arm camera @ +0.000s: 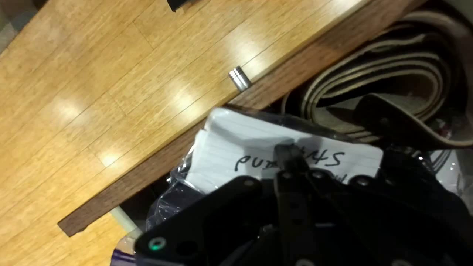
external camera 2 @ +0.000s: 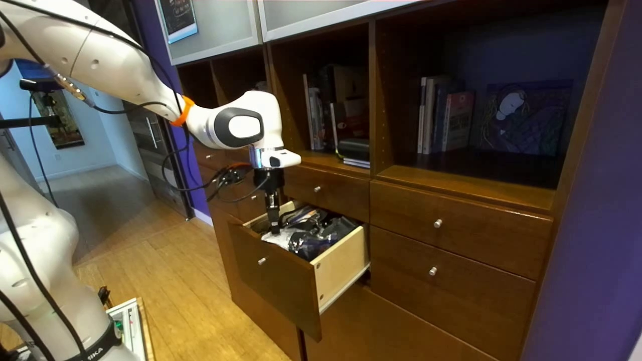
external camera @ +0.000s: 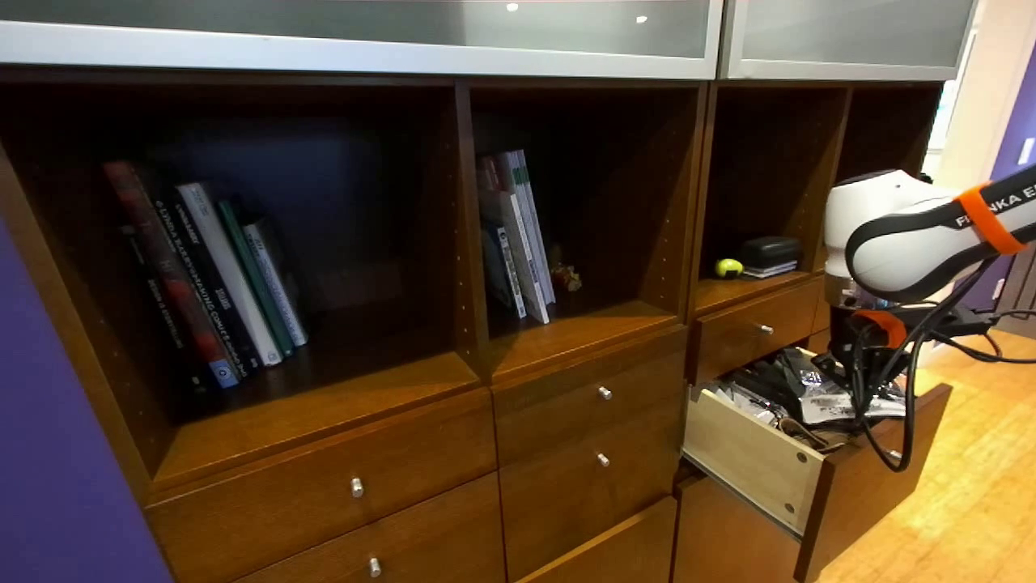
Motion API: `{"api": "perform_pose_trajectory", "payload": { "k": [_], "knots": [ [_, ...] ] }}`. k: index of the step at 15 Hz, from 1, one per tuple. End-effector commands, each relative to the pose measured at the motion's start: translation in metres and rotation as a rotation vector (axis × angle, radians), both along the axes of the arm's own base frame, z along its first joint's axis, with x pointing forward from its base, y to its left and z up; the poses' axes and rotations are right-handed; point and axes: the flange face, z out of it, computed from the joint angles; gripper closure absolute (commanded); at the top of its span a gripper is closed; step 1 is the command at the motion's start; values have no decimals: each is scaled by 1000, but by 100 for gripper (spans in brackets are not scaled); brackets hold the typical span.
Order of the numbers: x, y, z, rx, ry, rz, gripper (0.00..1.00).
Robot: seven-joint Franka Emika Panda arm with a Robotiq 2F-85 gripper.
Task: Put the plastic bag in the open drawer
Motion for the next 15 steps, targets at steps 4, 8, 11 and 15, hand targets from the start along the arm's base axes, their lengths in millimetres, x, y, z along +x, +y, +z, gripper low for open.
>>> {"api": "perform_pose_trajectory", "payload": {
  "k": [4,8,11,15],
  "knots": [
    [-3,11,-27,39,-33,-36,100],
    [-5,15,-32,52,-31,-21,100],
    [-1,15,-22,84,-59,-29,100],
    [-1,30,-26,160,-54,-17,100]
  ]
}}
